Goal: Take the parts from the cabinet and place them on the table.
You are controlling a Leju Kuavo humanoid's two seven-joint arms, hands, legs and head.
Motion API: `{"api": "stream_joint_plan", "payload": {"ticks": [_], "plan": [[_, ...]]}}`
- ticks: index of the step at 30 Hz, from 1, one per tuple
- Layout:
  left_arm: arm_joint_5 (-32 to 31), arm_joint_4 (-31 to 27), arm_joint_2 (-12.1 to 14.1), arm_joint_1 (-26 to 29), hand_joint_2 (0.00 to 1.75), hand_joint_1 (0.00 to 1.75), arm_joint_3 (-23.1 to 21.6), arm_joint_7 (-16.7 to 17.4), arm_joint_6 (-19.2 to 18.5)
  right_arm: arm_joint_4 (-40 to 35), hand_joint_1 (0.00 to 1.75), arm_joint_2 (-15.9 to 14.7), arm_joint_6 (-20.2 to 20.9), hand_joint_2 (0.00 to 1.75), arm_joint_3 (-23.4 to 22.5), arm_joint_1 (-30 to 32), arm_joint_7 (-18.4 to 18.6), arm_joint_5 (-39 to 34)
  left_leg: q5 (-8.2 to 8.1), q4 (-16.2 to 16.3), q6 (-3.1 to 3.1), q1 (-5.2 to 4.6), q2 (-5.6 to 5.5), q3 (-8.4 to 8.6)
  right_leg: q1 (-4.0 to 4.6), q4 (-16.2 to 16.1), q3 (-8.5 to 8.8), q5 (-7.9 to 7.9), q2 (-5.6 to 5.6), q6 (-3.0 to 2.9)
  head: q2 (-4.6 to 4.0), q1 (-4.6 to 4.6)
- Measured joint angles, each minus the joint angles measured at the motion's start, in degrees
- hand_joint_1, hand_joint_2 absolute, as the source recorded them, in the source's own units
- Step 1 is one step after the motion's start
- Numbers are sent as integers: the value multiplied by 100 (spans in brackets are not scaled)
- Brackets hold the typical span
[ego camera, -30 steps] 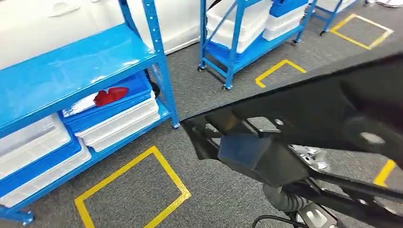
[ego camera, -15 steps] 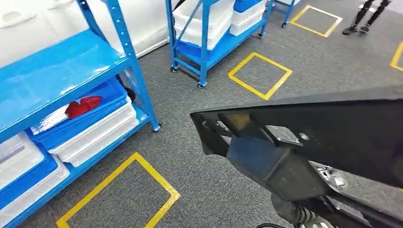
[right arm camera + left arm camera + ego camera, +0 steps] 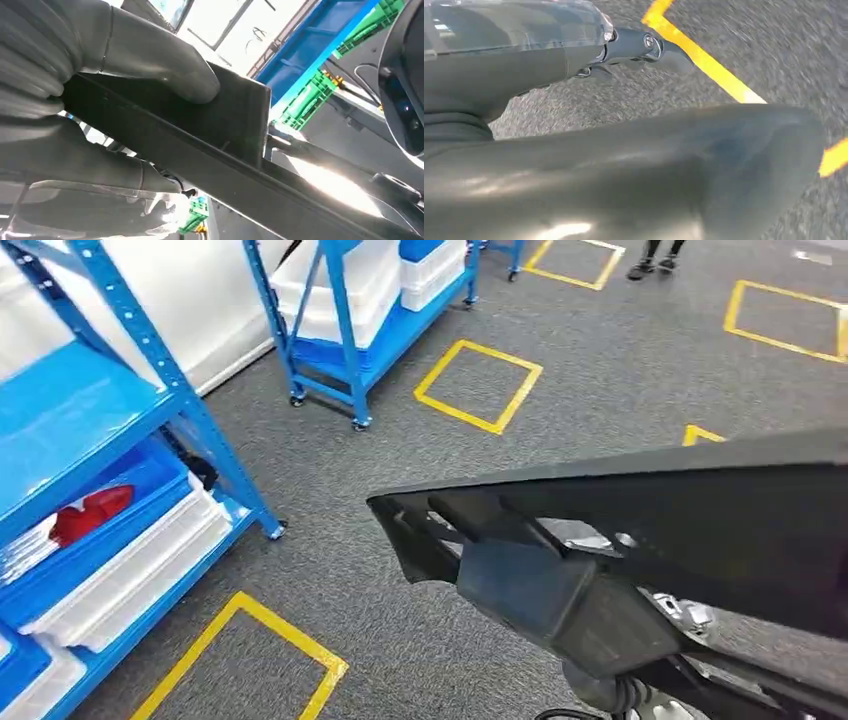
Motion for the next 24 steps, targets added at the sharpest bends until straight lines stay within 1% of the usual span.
{"api": "stream_joint_plan", "payload": {"ticks": [1,2,3,4,5,6,7,8,9,12,14,15,16,17,18,20,21,22,23,24], "plan": [[-35,0,0,3,0,0,-7,26,26,20,175,31,44,175,0,-10,0,-20,93,-403,34,3,-340,150,-12,1,-14,5,51,11,-2,2],[-46,2,-11,12,0,0,-20,81,64,48,175,57,90,175,0,-32,0,-35,69,-546,37,18,-398,189,12,33,-47,13,131,51,0,0],[-50,2,-11,13,0,0,-31,158,118,74,175,90,155,175,0,-26,0,-61,70,-516,37,-10,-339,189,-18,16,-76,40,179,97,0,0],[-50,2,-17,14,0,0,-35,229,181,100,175,117,216,175,-2,-3,0,-87,71,-517,56,-26,-299,186,-41,2,-87,56,249,139,0,0],[-50,2,-22,11,0,0,-35,286,221,118,175,146,284,175,-11,21,0,-118,90,-540,90,-36,-245,209,-47,-21,-89,81,307,180,0,2],[-50,2,-59,8,0,0,-37,326,247,138,175,157,328,175,-15,25,0,-133,151,-638,136,40,-167,231,-18,-10,-96,79,341,223,0,0],[-52,2,-66,1,0,0,-39,365,271,155,175,166,350,175,-33,29,0,-157,178,-674,164,19,-89,251,-7,106,-156,-28,68,229,0,0],[-52,2,-77,13,0,0,-39,408,284,186,175,175,371,175,-61,15,0,-187,181,-684,199,13,-19,249,-9,421,-300,-251,-156,247,0,0],[-52,2,-81,16,0,0,-39,415,286,192,175,179,376,175,-63,15,0,-192,182,-684,198,10,-10,249,-11,469,-325,-280,-177,250,0,0],[-52,2,-81,16,0,0,-39,415,286,192,175,179,376,175,-63,15,0,-192,182,-684,198,10,-10,249,-11,469,-325,-280,-177,250,0,0],[-52,2,-87,20,0,0,-39,420,288,196,175,181,380,175,-66,14,0,-196,183,-684,197,3,5,248,-13,545,-360,-323,-206,254,0,0],[-52,2,-116,64,0,0,-39,448,297,282,175,201,455,175,-85,56,0,-212,173,-678,204,-18,156,242,-46,1439,-774,-717,-364,292,0,2],[-52,2,-160,55,0,0,-39,428,282,400,175,214,468,175,-107,127,0,-207,152,-657,193,-21,374,231,-99,1383,-705,-516,-428,333,0,2],[-50,2,-212,44,0,0,-39,313,210,463,175,232,461,175,-111,112,0,-205,85,-620,103,-69,566,263,-5,-36,89,-132,-896,230,0,2],[-50,2,-219,43,0,0,-39,291,201,474,175,234,457,175,-122,106,0,-223,80,-618,75,-57,600,266,-8,-36,66,-111,-795,196,0,2],[-61,2,-242,17,0,0,-42,291,190,509,175,236,463,175,-149,104,0,-243,70,-636,19,-56,711,299,15,-32,44,-113,-681,154,0,0],[-76,2,-245,2,0,0,-44,291,192,518,175,236,465,175,-153,97,0,-249,55,-638,-12,-56,769,322,-3,-78,55,-90,-621,113,0,0],[-85,2,-245,-7,0,0,-48,291,192,520,175,245,465,175,-153,96,0,-256,-13,-576,-51,-17,617,305,-55,-119,95,-62,-569,82,0,0],[-90,2,-249,-8,0,0,-52,291,190,531,175,253,465,175,-155,52,0,-269,-187,-340,-64,-11,379,212,-56,-130,102,-60,-515,61,0,0],[-92,2,-251,6,0,0,-57,291,190,555,175,275,465,175,-155,17,0,-273,-431,100,-73,-8,274,7,-52,-129,100,-53,-465,37,0,0]]}}
